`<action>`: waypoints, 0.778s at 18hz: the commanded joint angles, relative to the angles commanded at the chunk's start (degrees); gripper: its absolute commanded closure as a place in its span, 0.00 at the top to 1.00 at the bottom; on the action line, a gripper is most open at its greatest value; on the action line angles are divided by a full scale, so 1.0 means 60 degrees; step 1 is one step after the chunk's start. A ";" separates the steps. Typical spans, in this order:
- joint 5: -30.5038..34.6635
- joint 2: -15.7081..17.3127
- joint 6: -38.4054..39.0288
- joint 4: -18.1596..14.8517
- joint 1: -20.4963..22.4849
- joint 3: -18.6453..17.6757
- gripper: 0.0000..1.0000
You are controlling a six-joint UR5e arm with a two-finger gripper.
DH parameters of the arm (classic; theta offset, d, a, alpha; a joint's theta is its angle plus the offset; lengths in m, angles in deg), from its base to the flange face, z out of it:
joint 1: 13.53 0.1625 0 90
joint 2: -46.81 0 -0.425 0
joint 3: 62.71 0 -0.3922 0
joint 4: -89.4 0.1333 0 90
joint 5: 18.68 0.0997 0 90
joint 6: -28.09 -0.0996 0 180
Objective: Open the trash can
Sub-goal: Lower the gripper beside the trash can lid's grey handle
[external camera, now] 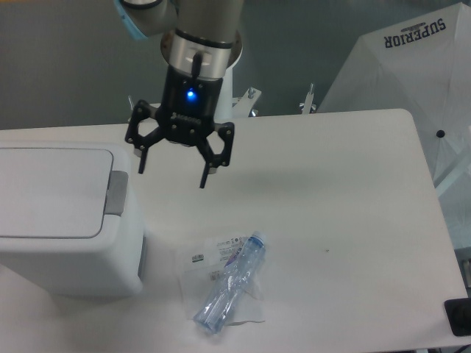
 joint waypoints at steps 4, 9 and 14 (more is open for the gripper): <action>-0.0014 -0.0059 0.0015 0.0102 -0.0074 0.0000 1.00; 0.0015 -0.0337 0.0571 0.0746 -0.0265 0.0014 1.00; 0.0030 -0.0425 0.0601 0.0762 -0.0280 0.0000 1.00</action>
